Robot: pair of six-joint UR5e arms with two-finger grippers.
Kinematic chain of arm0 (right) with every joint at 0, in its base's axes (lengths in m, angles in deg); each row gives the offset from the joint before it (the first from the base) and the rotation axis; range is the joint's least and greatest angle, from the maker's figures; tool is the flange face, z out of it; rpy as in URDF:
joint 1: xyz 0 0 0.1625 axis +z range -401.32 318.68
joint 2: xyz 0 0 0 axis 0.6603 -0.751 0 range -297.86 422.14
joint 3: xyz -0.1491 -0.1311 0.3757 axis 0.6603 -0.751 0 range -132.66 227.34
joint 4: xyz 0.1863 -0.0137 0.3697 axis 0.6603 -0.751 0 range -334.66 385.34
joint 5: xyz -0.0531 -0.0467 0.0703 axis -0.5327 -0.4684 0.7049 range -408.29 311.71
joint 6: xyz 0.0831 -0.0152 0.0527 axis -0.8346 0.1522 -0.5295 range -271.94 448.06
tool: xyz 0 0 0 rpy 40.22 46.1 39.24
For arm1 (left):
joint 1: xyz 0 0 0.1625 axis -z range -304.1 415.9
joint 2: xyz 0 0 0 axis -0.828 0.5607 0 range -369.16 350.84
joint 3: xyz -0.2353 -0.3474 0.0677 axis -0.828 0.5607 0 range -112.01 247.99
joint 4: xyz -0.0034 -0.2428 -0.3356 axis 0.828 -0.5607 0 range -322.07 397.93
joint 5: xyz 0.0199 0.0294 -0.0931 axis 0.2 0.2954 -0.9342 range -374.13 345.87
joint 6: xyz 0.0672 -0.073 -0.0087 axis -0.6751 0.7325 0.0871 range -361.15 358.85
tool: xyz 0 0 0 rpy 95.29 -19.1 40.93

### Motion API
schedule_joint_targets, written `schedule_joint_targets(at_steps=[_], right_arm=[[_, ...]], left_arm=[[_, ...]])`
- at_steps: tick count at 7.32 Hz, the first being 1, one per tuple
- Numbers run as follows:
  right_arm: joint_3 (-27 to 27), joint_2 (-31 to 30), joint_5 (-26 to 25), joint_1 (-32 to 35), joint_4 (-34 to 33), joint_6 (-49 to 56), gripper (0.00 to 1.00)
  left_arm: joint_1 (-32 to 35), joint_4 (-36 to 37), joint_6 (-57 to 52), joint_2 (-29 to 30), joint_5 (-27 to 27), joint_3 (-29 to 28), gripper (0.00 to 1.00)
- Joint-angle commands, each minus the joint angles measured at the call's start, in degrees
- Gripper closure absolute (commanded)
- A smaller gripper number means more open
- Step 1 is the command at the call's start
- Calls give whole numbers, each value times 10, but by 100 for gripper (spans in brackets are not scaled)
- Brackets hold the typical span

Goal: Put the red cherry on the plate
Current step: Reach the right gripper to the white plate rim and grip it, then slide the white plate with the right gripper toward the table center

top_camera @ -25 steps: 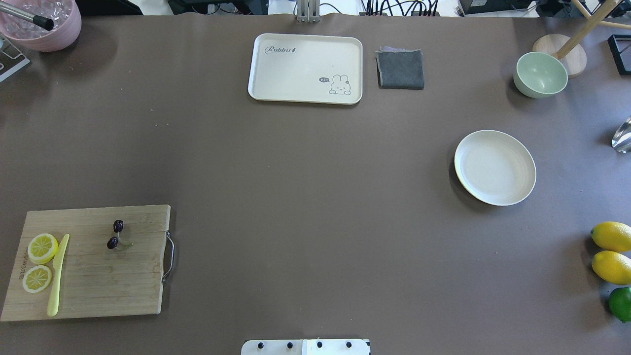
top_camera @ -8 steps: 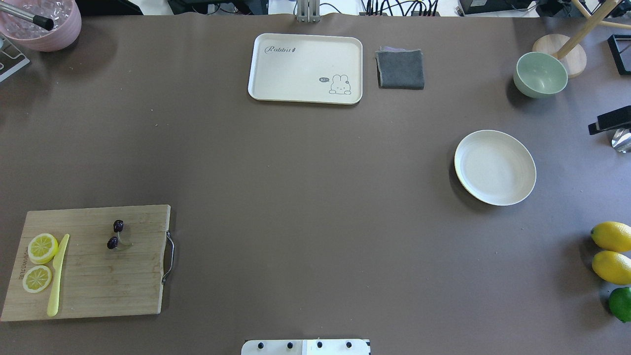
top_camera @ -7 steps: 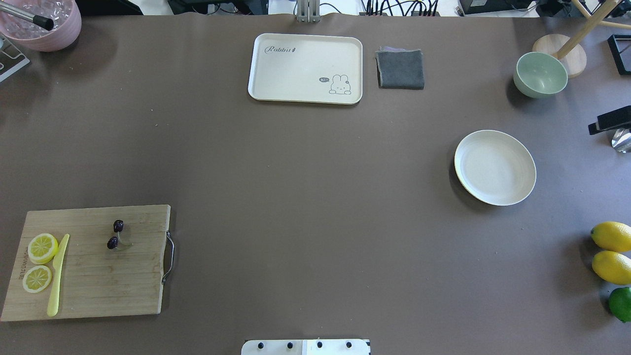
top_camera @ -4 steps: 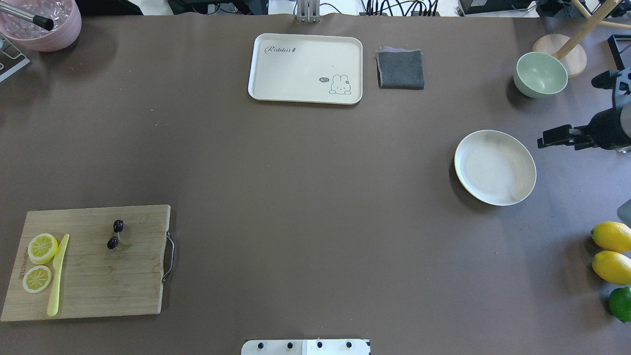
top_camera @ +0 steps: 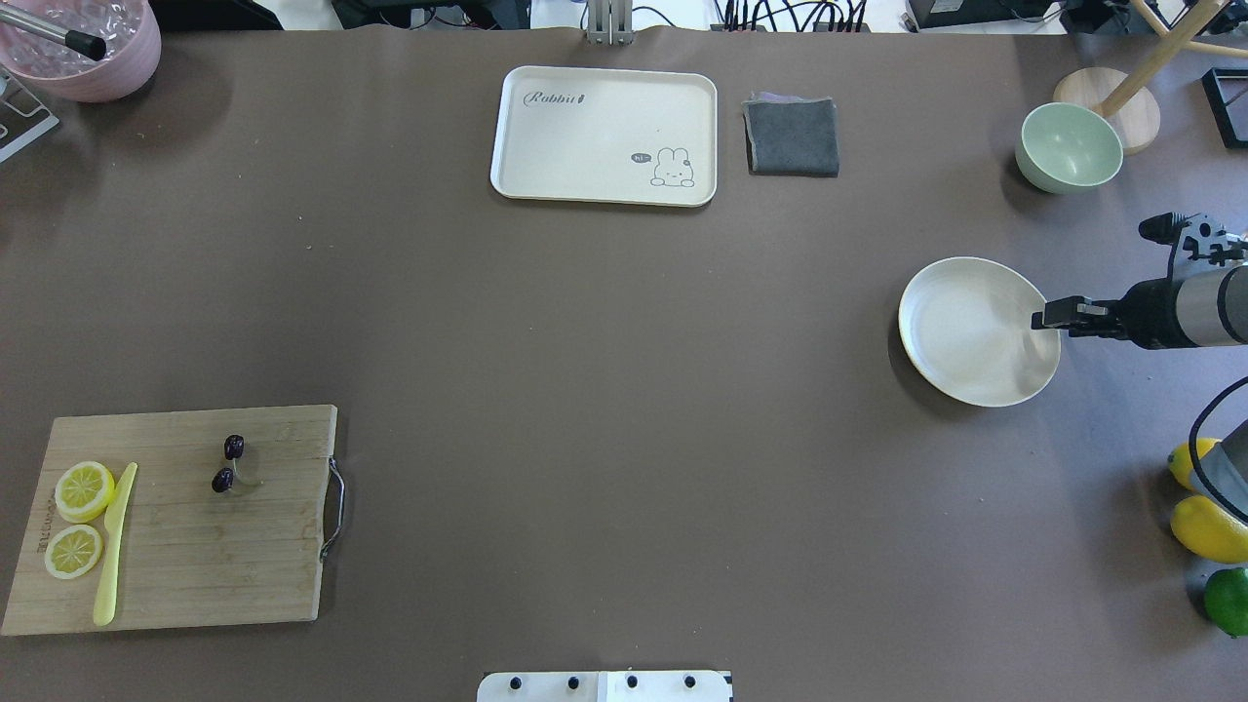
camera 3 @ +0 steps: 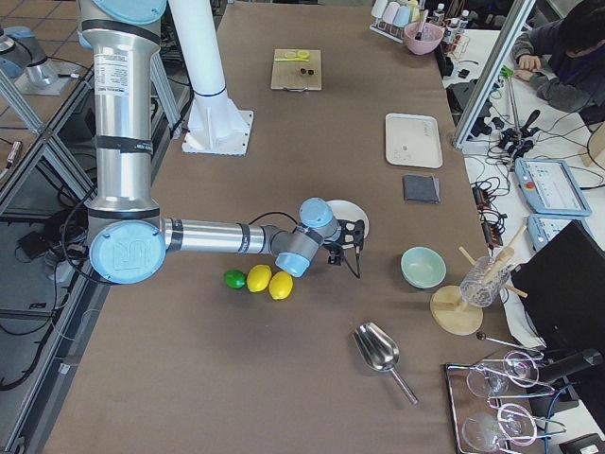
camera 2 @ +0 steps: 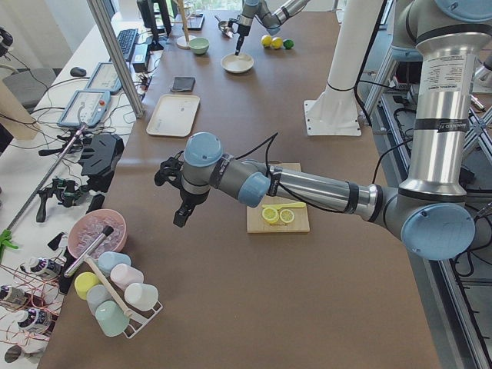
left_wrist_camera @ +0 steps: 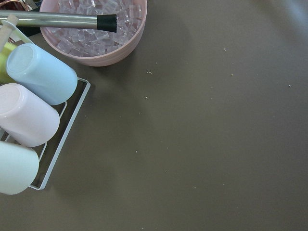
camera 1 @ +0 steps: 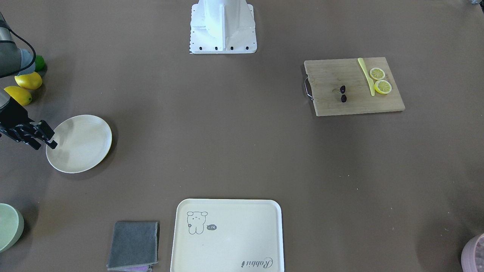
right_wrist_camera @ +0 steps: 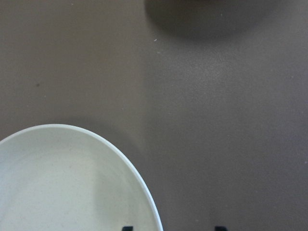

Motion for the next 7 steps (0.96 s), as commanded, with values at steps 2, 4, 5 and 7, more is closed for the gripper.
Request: schedule_joint_targets(at_steps=[2,4,5,7], right_arm=[[11,2,-4,-17,-2,-9,100],[78,25,1,-17,-83,-17,100],[140,51,0,-18,-172,-50,100],[166,119,-47,-77,-232,-142,100]], left_arm=[[0,0,1,0,0,0,2],[-1,0,1,0,0,-1,2],[-1,0,1,0,0,0,2],[-1,0,2,1,0,0,2]])
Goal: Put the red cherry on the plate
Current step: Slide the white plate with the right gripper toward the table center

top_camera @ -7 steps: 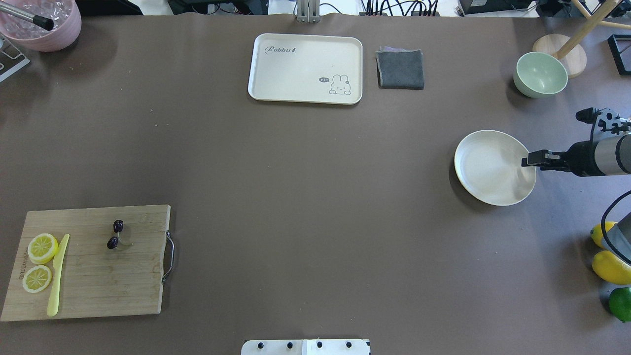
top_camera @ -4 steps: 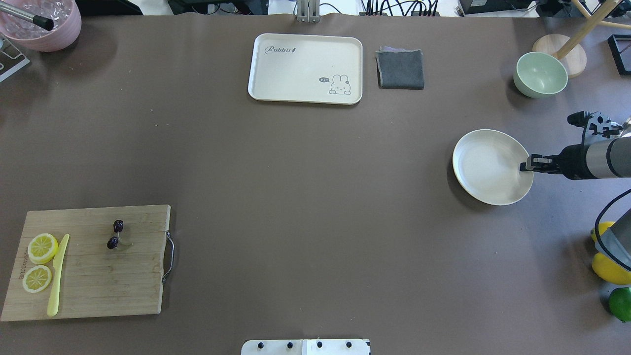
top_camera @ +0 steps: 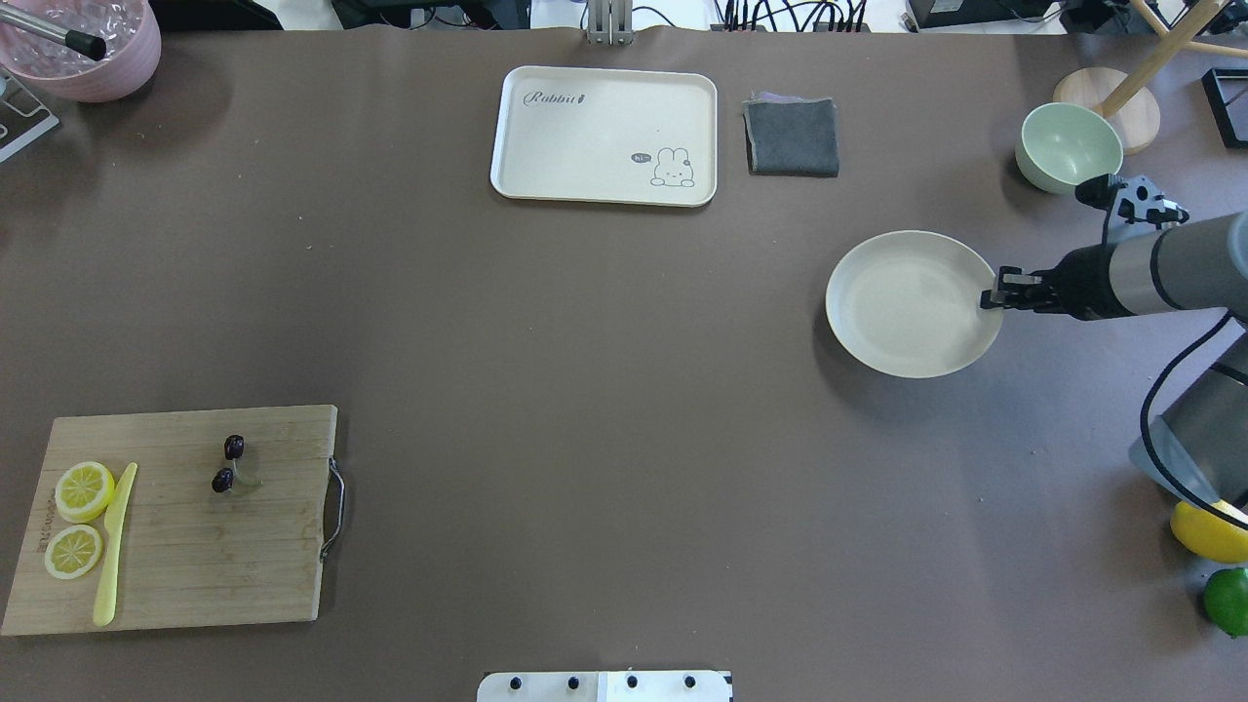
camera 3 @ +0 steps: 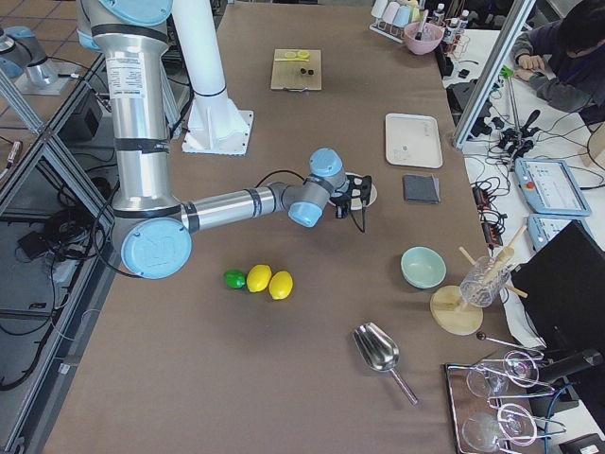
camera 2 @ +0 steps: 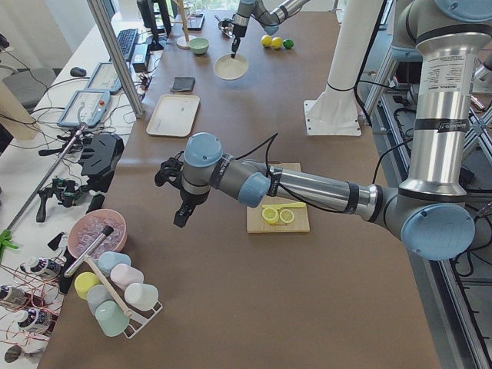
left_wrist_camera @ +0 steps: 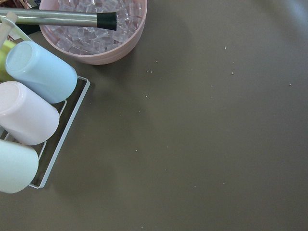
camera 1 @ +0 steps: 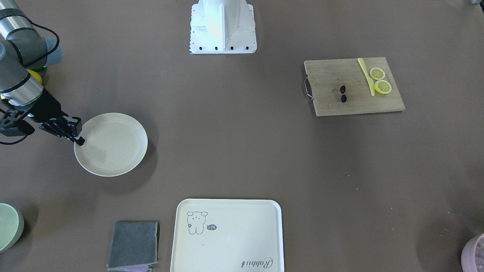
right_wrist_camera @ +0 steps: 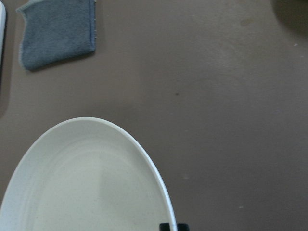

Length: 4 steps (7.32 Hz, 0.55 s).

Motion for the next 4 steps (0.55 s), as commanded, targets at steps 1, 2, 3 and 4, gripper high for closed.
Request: schedule_joint_targets(at_steps=[1,2,3,4], right_arm=[[15,101,-94,-88,-84,-121,100],[14,159,-152,-135,-137,-173,100],[10,201,-206,-183,-160,-215,100],[3,224,-254,-231,-166,-238,100]], left_arm=[[1,0,23,4,-4,3,2],[0,-1,27,4,-17,2,2],[-2,-1,27,4,-18,2,2],[-5,-1,30,4,-18,1,2]])
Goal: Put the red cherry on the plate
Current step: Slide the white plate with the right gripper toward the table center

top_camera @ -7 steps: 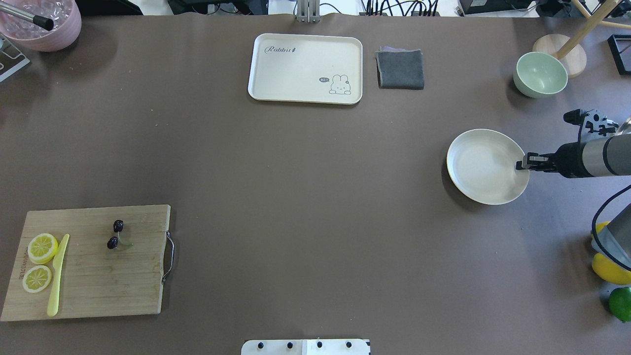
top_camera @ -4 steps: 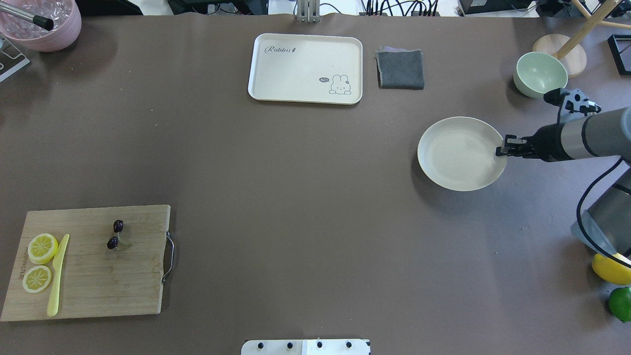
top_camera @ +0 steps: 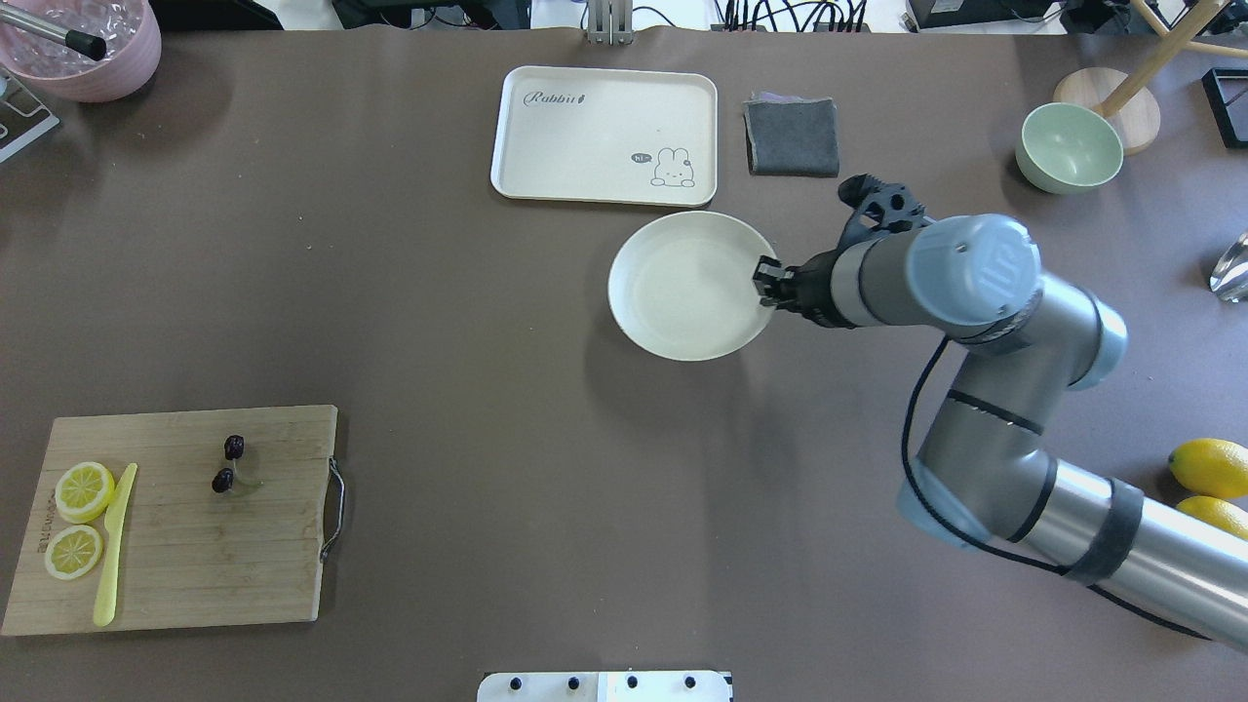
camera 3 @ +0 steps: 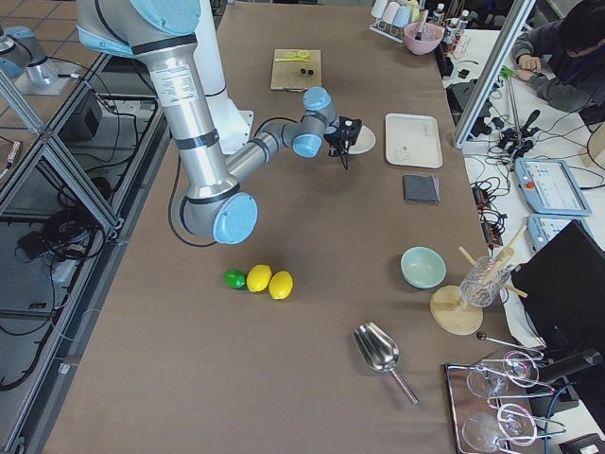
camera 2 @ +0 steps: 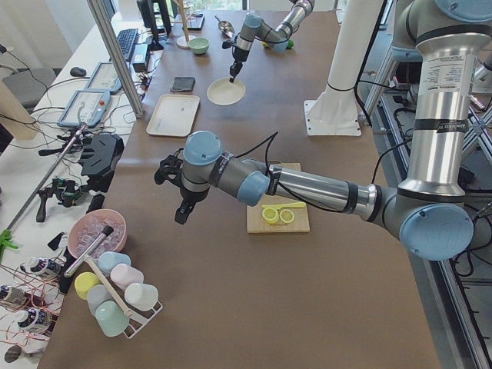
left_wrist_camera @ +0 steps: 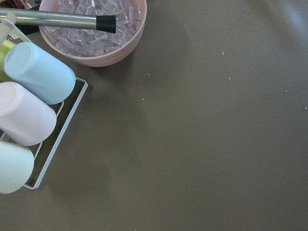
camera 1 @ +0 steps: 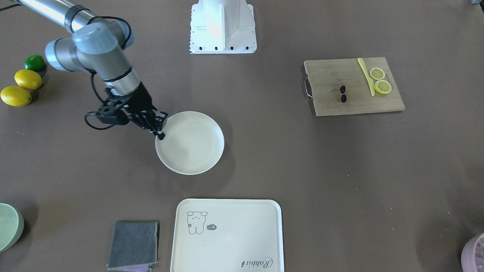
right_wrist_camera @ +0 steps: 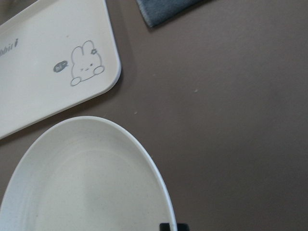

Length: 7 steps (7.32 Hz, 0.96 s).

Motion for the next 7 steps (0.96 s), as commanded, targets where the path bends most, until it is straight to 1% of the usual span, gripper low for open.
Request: schedule_joint_targets(at_steps=[1,2,3,4,5,6,7], right_arm=[[-20,49,-120,-104,-19,-56,100],[-44,64,-154,-123,-19,-57,100],[-47,68,-155,-123,-19,-57,100],[-48,66,-156,-123,-20,-52,27],[-48,64,-157,-122,-20,-48,0],[-45,65,-157,-108,-21,-28,0],[-37,66,-117,-71,-40,19,0]], left_arm=[[-7,0,4,2,-2,-2,2],[-8,0,4,3,-2,-2,2],[-8,0,5,3,-1,-2,2],[-8,0,9,5,-1,-2,2],[-13,-3,15,8,-1,-3,2],[-15,-4,36,8,-1,-2,2],[-22,-28,83,8,-2,2,2]])
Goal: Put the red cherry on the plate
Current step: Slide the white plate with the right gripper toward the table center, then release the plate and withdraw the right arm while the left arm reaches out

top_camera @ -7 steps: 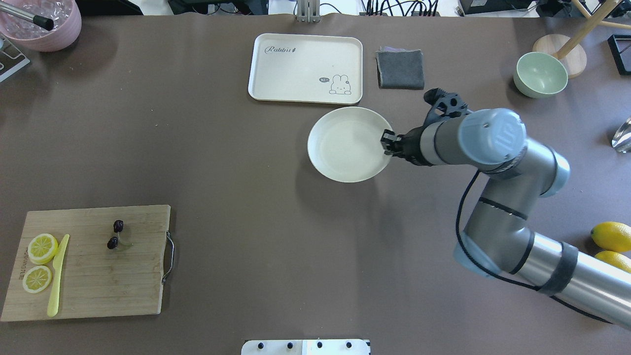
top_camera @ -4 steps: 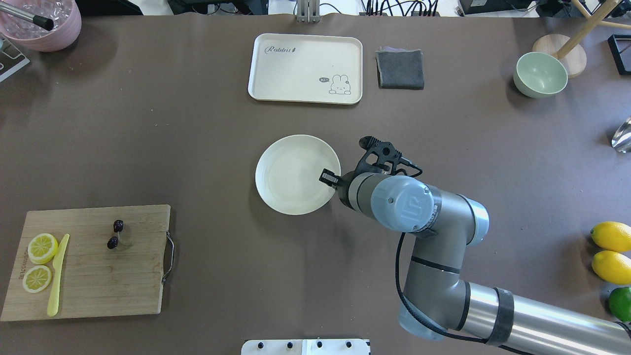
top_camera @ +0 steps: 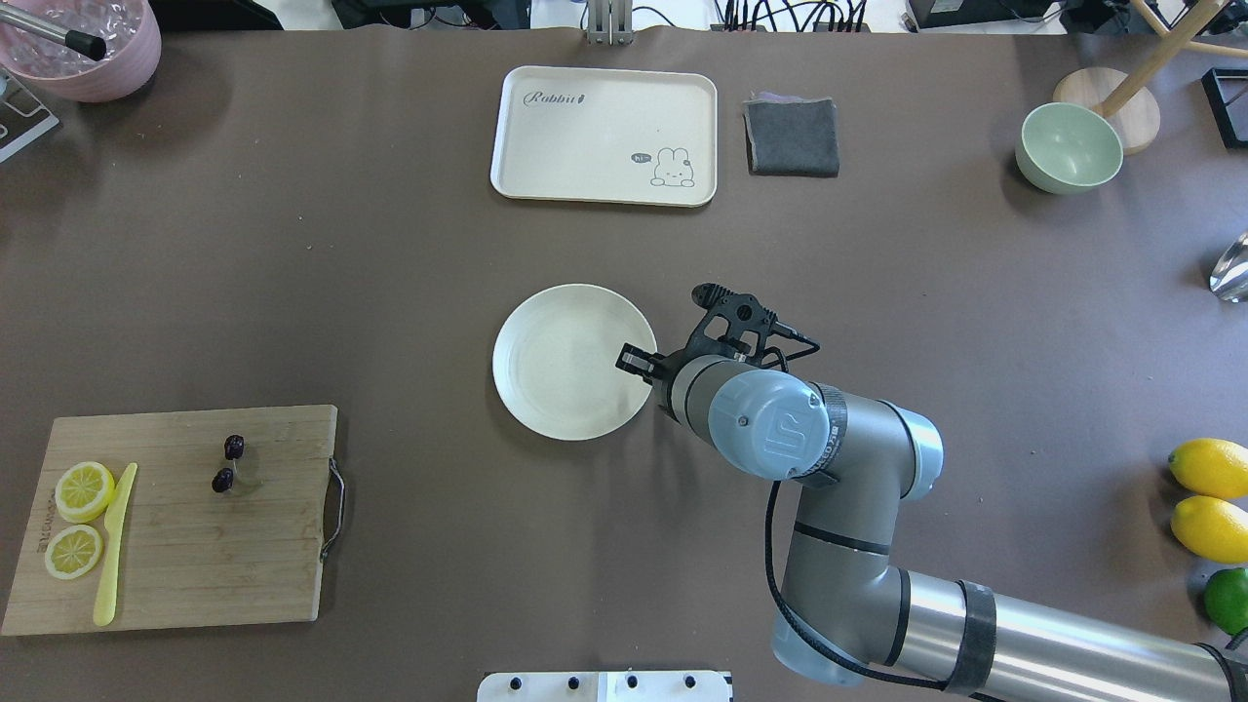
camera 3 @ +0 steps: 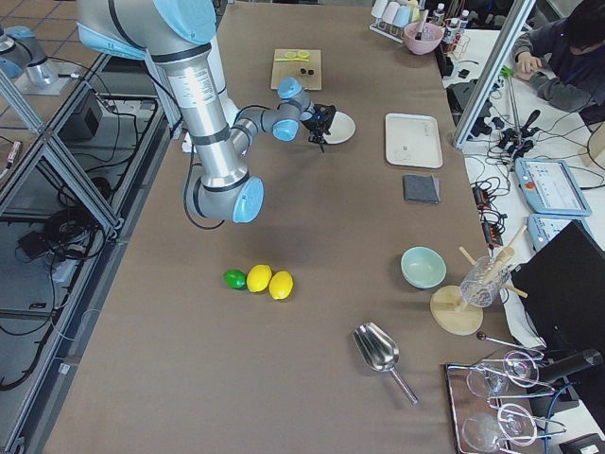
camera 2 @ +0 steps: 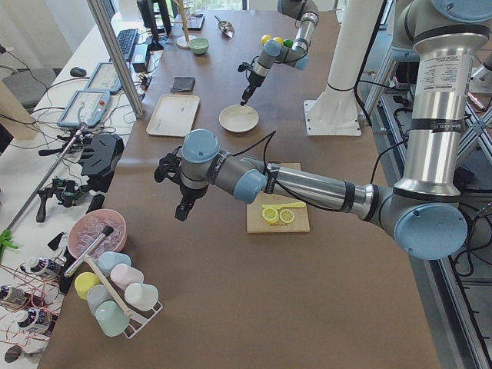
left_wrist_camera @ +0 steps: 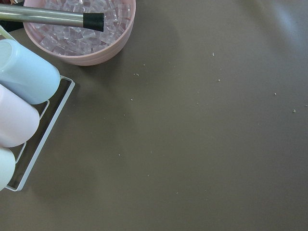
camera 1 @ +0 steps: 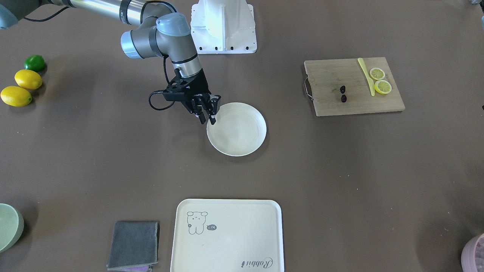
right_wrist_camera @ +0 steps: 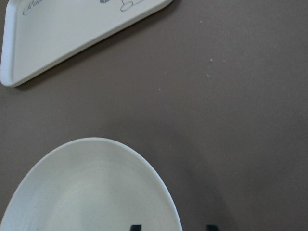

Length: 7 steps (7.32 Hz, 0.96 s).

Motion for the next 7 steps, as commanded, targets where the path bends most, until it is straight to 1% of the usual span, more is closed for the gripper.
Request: schedule_joint_targets(at_steps=[1,2,3,4,5,6,7], right_arm=[[26,-7,124,97,-44,87,0],[54,-26,206,160,-80,138,0],[84,-52,250,205,-132,208,0],[126,-76,282,252,-192,289,0],[167,-98,324,298,-247,356,0],[189,-116,364,344,-279,420,0],[197,-140,392,383,-289,476,0]], left_arm=[[-53,-68,145,0,1,4,2],[-120,-132,260,1,10,4,2],[-178,-177,343,3,59,15,2],[-241,-179,378,3,99,37,2],[-279,-179,382,0,119,40,2],[-308,-181,397,-14,121,45,3],[-350,-181,403,-40,154,63,4]])
